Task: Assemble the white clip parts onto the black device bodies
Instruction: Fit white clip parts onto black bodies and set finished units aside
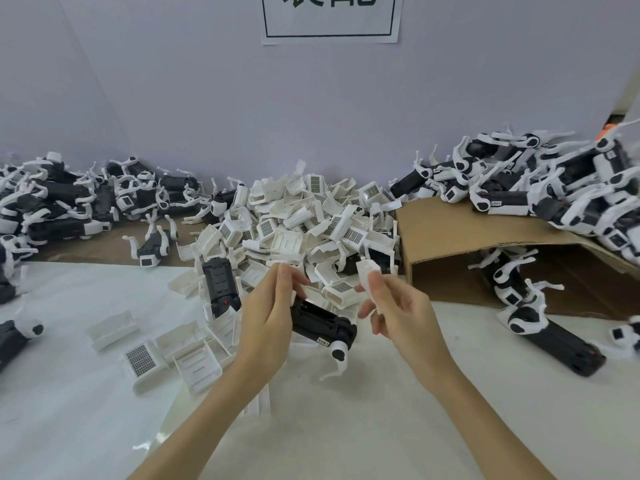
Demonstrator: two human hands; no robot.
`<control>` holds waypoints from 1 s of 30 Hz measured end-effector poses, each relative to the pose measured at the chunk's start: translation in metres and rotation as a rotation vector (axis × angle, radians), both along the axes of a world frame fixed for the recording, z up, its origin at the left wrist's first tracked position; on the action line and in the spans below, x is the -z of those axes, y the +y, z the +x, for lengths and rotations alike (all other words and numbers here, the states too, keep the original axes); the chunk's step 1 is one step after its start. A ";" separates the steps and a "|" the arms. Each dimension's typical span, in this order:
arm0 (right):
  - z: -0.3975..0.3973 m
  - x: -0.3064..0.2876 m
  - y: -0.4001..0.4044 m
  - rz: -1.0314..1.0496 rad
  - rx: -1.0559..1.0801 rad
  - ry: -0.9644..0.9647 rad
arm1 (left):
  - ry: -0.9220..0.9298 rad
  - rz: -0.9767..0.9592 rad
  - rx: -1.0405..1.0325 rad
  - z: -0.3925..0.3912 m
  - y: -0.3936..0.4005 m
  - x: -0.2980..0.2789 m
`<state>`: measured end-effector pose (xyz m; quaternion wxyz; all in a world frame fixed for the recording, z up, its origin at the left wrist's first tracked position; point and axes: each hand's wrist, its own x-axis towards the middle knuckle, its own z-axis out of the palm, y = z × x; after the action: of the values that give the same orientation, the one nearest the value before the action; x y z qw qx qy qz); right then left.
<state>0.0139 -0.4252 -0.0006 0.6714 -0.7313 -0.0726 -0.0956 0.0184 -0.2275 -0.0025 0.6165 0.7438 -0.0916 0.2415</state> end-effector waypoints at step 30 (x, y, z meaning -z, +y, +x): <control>-0.011 0.026 0.025 -0.771 -0.007 -0.407 | -0.057 0.622 0.464 0.000 0.029 -0.014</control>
<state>0.0028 -0.3998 -0.0261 0.3217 -0.8945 -0.2362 -0.2013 0.0184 -0.1981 0.0118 0.3970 0.8476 -0.3435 0.0768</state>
